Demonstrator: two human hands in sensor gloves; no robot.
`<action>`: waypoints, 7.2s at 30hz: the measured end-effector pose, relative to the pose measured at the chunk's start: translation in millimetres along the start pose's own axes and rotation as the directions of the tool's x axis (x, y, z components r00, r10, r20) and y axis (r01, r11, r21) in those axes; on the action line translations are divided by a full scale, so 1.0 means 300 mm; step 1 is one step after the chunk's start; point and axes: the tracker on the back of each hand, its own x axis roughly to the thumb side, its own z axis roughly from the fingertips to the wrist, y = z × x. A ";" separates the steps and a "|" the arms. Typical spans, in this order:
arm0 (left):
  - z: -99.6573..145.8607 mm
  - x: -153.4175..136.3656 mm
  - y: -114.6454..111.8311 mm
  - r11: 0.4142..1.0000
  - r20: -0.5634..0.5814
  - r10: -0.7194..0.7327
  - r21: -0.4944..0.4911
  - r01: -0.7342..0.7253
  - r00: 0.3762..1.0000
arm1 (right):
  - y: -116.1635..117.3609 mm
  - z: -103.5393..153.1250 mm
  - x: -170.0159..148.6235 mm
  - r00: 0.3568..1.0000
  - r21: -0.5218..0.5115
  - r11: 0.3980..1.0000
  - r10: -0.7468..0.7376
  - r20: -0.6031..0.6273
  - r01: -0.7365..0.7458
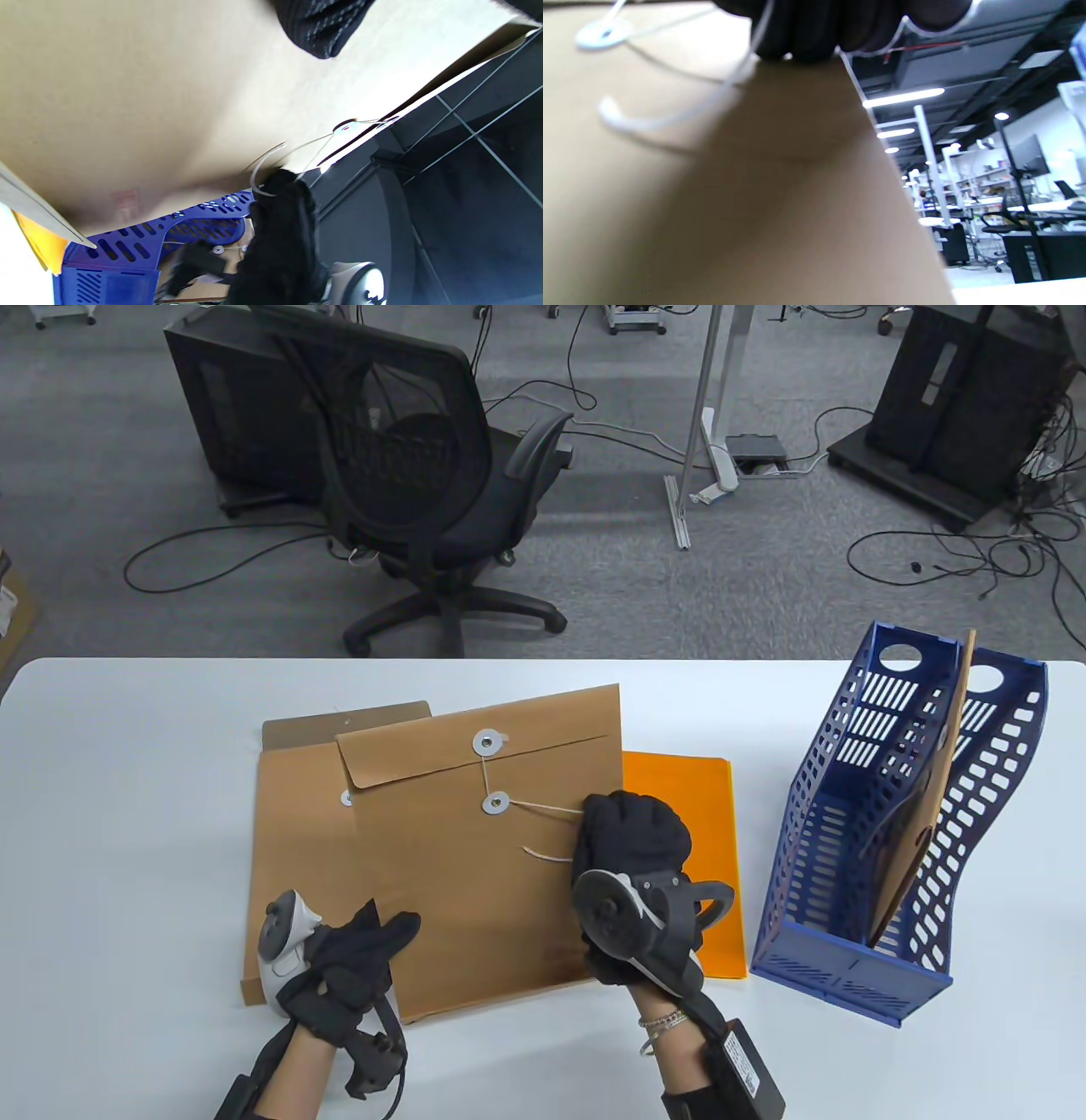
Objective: Pull cardstock from document pouches and stack
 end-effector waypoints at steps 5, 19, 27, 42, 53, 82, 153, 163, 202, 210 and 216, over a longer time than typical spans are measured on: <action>0.000 -0.001 -0.001 1.000 -0.006 -0.006 0.006 0.007 1.000 | 0.067 0.074 0.093 0.979 0.073 0.991 0.096 0.178 -0.111; 0.001 -0.018 -0.010 0.997 -0.063 -0.073 -0.008 0.072 0.995 | 0.112 0.137 0.293 0.934 0.162 0.985 0.004 0.358 -0.066; 0.001 0.000 -0.003 0.998 -0.033 -0.060 0.026 0.061 0.998 | 0.034 0.099 0.159 0.940 0.216 0.945 -0.287 0.183 0.246; 0.005 0.029 0.009 0.998 0.014 -0.061 0.017 0.060 0.998 | -0.125 -0.111 0.119 0.999 -0.003 1.000 -0.010 0.037 0.010; 0.009 0.049 0.014 0.995 0.031 -0.095 0.024 0.094 0.995 | -0.231 -0.166 0.106 0.993 -0.056 0.993 -0.102 0.051 0.105; 0.034 0.123 0.066 0.949 0.080 -0.303 0.114 0.293 0.950 | -0.361 -0.280 0.032 0.868 0.255 0.878 -0.458 0.194 0.406; 0.113 0.189 0.170 0.908 0.115 -0.264 0.366 0.207 0.958 | -0.871 -0.138 -0.254 0.960 -0.693 0.719 -0.160 -0.229 -0.045; 0.117 0.204 0.169 0.909 0.128 -0.271 0.359 0.210 0.954 | -0.555 -0.096 -0.248 0.960 -0.551 0.787 0.213 -0.183 -0.279; 0.140 0.208 0.197 0.900 0.037 -0.254 0.375 0.223 0.966 | 0.371 0.315 -0.213 0.964 0.625 0.737 0.149 0.222 -0.258; 0.110 0.237 0.188 0.914 -0.004 -0.179 0.369 0.168 0.984 | 0.168 0.236 -0.191 0.997 0.438 0.896 0.070 0.035 -0.079; 0.136 0.322 0.284 0.738 -0.334 -0.241 0.546 0.395 0.911 | 0.123 0.268 -0.178 0.997 0.381 0.922 -0.060 -0.050 0.075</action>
